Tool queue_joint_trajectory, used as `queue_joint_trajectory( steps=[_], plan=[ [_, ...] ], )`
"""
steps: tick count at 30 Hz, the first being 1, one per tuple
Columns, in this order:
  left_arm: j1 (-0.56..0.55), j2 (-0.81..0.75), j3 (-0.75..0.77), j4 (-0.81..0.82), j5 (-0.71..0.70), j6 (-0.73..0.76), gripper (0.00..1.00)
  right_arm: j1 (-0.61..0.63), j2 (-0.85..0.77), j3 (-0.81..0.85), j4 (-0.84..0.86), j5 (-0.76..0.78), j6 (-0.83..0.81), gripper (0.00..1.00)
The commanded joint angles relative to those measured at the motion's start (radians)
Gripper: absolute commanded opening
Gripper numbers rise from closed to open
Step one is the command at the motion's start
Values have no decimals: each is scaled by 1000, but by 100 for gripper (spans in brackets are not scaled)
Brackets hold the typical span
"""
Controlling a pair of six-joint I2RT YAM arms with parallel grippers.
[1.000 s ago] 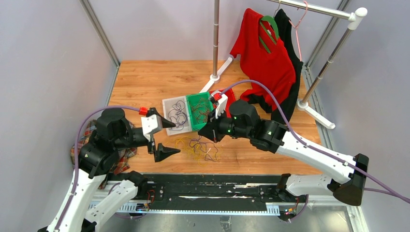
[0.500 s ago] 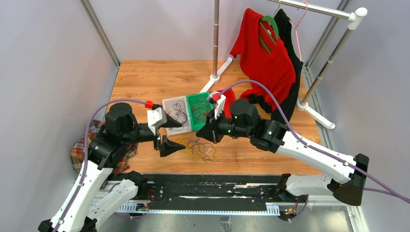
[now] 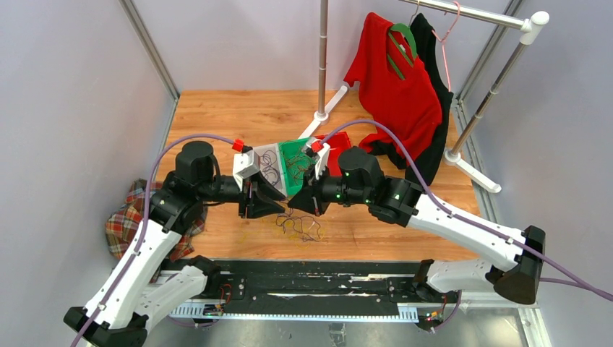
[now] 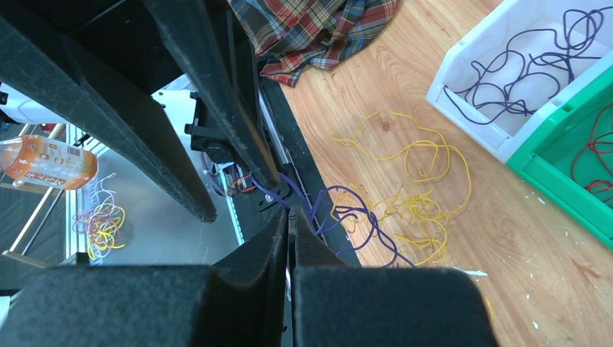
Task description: Untangle the cables
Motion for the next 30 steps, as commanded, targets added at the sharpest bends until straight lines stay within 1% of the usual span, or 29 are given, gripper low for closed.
queue_joint_trajectory(
  steps=[1, 3, 4, 5, 7, 8, 9, 10, 12, 16, 17, 18, 21, 25, 26, 29, 30],
  plan=[
    [4, -4, 18, 8, 41, -2, 31, 11, 23, 42, 27, -46, -15, 1],
    [4, -6, 19, -15, 23, 20, 13, 10, 19, 36, 33, -39, -14, 1],
    [4, -8, 20, -41, 7, 37, 8, 10, 15, 32, 37, -36, -14, 1],
    [4, -11, 22, -58, -6, 53, 5, 10, 11, 30, 40, -32, -14, 1],
    [4, -16, 24, -88, -21, 85, 5, 11, 6, 22, 43, -30, -13, 1],
    [4, -19, 24, -95, -28, 87, 7, 11, 6, 21, 44, -31, -14, 1],
    [4, -19, 24, -101, -33, 86, 13, 10, 7, 21, 46, -33, -13, 1],
    [4, -18, 24, -106, -32, 85, 28, 10, 8, 21, 48, -37, -12, 1],
    [4, -16, 22, -108, -28, 79, 45, 12, 15, 22, 49, -44, -11, 1],
    [3, -10, 25, -108, -48, 74, 56, 12, 16, 26, 47, -52, -13, 1],
    [4, -9, 27, -108, -58, 79, 56, 12, 18, 28, 47, -53, -13, 1],
    [4, -8, 29, -105, -69, 81, 55, 13, 18, 29, 47, -55, -15, 1],
    [4, 4, 34, -90, -93, 82, 40, 17, 18, 31, 45, -57, -16, 1],
    [4, 18, 33, -73, -97, 70, 27, 19, 14, 27, 45, -53, -18, 1],
    [4, 20, 33, -71, -97, 67, 22, 20, 11, 24, 48, -51, -16, 1],
    [3, 13, 36, -48, -100, 37, 3, 20, 6, 10, 55, -38, -15, 1],
    [4, 7, 39, -43, -101, 28, 1, 20, 2, 5, 57, -26, -15, 1]
  ],
)
